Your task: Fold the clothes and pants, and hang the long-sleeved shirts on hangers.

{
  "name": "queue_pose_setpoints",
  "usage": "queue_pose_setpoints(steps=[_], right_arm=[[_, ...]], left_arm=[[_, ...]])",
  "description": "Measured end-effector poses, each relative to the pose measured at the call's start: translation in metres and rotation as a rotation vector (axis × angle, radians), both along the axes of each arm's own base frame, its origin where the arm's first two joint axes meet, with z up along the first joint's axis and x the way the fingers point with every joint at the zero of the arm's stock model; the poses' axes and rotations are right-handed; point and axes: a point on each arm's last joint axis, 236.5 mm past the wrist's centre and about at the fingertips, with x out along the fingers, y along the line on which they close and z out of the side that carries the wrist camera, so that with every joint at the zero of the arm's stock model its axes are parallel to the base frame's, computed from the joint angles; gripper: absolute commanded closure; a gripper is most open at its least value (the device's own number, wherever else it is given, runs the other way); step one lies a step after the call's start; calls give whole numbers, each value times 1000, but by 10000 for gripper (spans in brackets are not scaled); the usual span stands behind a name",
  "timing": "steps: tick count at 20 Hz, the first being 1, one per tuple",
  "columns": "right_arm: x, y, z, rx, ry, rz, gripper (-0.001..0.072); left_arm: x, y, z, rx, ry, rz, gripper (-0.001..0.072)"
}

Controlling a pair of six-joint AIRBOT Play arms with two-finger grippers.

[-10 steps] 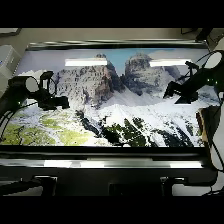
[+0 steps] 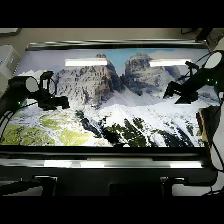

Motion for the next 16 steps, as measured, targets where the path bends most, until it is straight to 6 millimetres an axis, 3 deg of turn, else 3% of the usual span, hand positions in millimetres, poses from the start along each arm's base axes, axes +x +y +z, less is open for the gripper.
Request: queue_pose_setpoints(steps=[2, 6, 10, 12, 14, 16], right_arm=[[0, 0, 0, 0, 0, 0, 45], [13, -1, 1, -5, -52, -14, 44], [53, -7, 9, -20, -221, -62, 45], [73, -11, 16, -27, -309, -86, 44], [91, -15, 23, -35, -388, -107, 45], [102, -18, 29, -45, -443, -110, 46]], left_arm=[[4, 0, 0, -1, -19, -2, -6], [42, -5, 5, -19, -169, 4, -6], [93, -12, 23, -64, -391, 32, -6], [130, -11, 47, -93, -561, 63, -11], [170, 18, 77, -116, -687, 157, -11], [198, 80, 84, -139, -669, 322, -11]])
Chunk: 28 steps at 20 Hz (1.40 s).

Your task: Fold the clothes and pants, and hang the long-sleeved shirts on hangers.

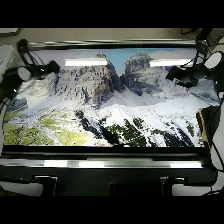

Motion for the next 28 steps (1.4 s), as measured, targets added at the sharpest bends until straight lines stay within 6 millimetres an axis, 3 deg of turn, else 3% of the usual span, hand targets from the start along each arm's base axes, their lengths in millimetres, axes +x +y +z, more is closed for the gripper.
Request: queue_pose_setpoints(steps=[2, 5, 8, 10, 14, 20, 21, 22, 23, 26, 27, 28], right_arm=[[3, -1, 1, -12, -16, 10, 46], [-4, 0, -2, -23, 10, 35, 46], [-10, 1, -5, -26, 37, 54, 47], [-12, 2, -7, -25, 49, 58, 47], [-15, 3, -8, -14, 63, 54, 47], [-31, 8, -15, 6, 137, 67, 46], [-36, 9, -16, 11, 159, 67, 46], [-42, 11, -18, 19, 185, 72, 46], [-47, 13, -19, 28, 209, 75, 46], [-61, 18, -18, 47, 256, 86, 47], [-63, 19, -15, 48, 257, 88, 47], [-63, 19, -11, 45, 246, 89, 47]], left_arm=[[4, 79, -16, -175, 97, 183, -11], [-21, 167, -42, -465, 200, 347, -11], [-48, 220, -63, -568, 240, 420, -11], [-58, 238, -86, -585, 273, 449, -11], [-55, 245, -138, -609, 324, 471, -11], [-6, 218, -172, -683, 212, 403, -6], [1, 216, -173, -689, 188, 404, 122], [6, 216, -175, -689, 171, 408, 577], [9, 214, -179, -680, 165, 408, 687], [20, 202, -166, -679, 130, 376, 690], [23, 196, -153, -651, 110, 344, 690], [30, 189, -127, -608, 60, 303, 690]])
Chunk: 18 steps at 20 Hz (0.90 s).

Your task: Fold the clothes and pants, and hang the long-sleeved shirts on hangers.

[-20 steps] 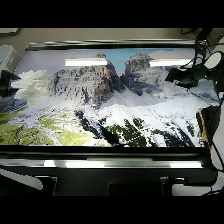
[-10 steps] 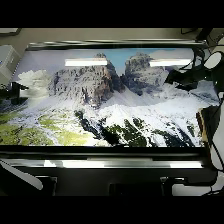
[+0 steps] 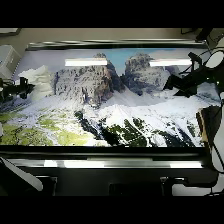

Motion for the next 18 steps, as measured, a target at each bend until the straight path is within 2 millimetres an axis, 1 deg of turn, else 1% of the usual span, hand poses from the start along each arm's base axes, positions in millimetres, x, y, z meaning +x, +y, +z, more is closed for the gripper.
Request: queue_pose_setpoints(steps=[1, 3, 4, 5, 6, 7, 8, 9, 10, 11, 12, 13, 14, 15, 17, 18], right_arm=[[1, -2, 6, -11, -24, 7, 47], [7, -6, 26, -43, -111, 15, 48], [11, -9, 40, -59, -168, 12, 48], [14, -11, 56, -76, -228, 9, 48], [16, -13, 72, -88, -283, 2, 48], [16, -14, 89, -100, -338, -3, 48], [14, -15, 106, -108, -387, -8, 48], [9, -15, 123, -115, -432, -11, 48], [4, -15, 139, -126, -469, -14, 49], [-3, -15, 152, -131, -500, -15, 48], [-10, -15, 165, -139, -530, -14, 48], [-17, -14, 177, -143, -557, -15, 48], [-24, -15, 187, -154, -582, -17, 48], [-31, -15, 195, -162, -597, -14, 48], [-47, -17, 205, -189, -606, -7, 48], [-53, -19, 206, -205, -599, -4, 48]], left_arm=[[6, -9, 33, 59, -63, -29, 690], [13, -32, 120, 212, -218, -91, 690], [10, -51, 176, 297, -316, -126, 690], [2, -76, 229, 370, -406, -167, 690], [-12, -103, 277, 440, -487, -210, 690], [-30, -136, 323, 516, -566, -259, 690], [-51, -168, 362, 576, -635, -307, 690], [-76, -204, 397, 626, -702, -359, 690], [-101, -241, 420, 659, -749, -423, 690], [-123, -274, 432, 664, -773, -485, 690], [-145, -307, 438, 660, -785, -554, 690], [-162, -337, 437, 650, -782, -619, 690], [-179, -367, 427, 639, -757, -694, 689], [-193, -392, 413, 629, -721, -757, 689], [-216, -437, 374, 611, -625, -856, 689], [-226, -456, 349, 604, -569, -901, 688]])
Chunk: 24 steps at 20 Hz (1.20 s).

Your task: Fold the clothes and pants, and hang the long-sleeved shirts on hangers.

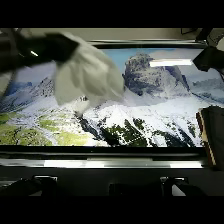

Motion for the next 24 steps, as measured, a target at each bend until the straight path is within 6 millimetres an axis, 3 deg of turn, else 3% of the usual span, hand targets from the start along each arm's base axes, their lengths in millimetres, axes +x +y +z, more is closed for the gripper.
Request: queue_pose_setpoints(steps=[3, 6, 7, 8, 9, 10, 12, 14, 17, 19, 21, 24], right_arm=[[-15, -5, -6, -31, 50, -5, 48], [-20, -8, -21, -40, 120, -6, 48], [-20, -8, -28, -39, 148, -5, 48], [-18, -9, -37, -37, 179, -7, 48], [-15, -9, -46, -32, 211, -8, 47], [-12, -10, -57, -30, 250, -7, 47], [-5, -11, -84, -21, 336, -4, 46], [5, -12, -114, -10, 426, 2, 43], [19, -5, -163, 40, 559, 26, 35], [27, 7, -196, 99, 644, 56, 35], [32, 22, -226, 176, 725, 91, 35], [36, 42, -260, 271, 816, 122, 36]], left_arm=[[-27, -52, -96, 83, 198, -45, 687], [-61, -98, -204, 153, 405, -85, 685], [-77, -112, -238, 175, 479, -104, 634], [-92, -122, -266, 197, 548, -122, 395], [-107, -128, -288, 216, 611, -142, 24], [-122, -130, -305, 242, 670, -164, -8], [-135, -117, -316, 315, 730, -198, -8], [-125, -88, -299, 360, 731, -198, -8], [-85, -25, -246, 339, 667, -106, -8], [-58, 26, -228, 314, 657, -3, -8], [-40, 71, -233, 292, 698, 96, -7], [-32, 103, -275, 228, 825, 167, -7]])
